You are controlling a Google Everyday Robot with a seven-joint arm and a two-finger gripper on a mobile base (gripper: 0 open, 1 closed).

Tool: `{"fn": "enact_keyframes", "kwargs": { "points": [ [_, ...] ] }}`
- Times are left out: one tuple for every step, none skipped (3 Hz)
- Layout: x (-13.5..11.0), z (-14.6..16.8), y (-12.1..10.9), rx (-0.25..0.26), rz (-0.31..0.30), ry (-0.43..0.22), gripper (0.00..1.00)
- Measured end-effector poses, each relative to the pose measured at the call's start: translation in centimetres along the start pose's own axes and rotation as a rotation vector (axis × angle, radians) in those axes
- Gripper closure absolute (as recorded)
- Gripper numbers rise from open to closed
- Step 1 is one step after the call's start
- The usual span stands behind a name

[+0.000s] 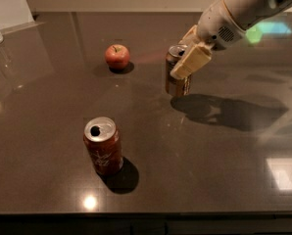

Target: Move orange can near coke can

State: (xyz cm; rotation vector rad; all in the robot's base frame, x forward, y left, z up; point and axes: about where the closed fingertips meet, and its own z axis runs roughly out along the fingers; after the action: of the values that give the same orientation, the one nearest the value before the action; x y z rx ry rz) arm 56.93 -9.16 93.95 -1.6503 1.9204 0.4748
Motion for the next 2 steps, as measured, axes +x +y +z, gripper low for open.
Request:
{"fn": "enact_keyframes", "kwargs": {
  "points": [
    [1.1,1.3,3.1,-0.098,-0.047,-0.005,1.00],
    [1.3,2.9,6.5,-0.195,-0.094,-0.029,1.00]
  ]
}}
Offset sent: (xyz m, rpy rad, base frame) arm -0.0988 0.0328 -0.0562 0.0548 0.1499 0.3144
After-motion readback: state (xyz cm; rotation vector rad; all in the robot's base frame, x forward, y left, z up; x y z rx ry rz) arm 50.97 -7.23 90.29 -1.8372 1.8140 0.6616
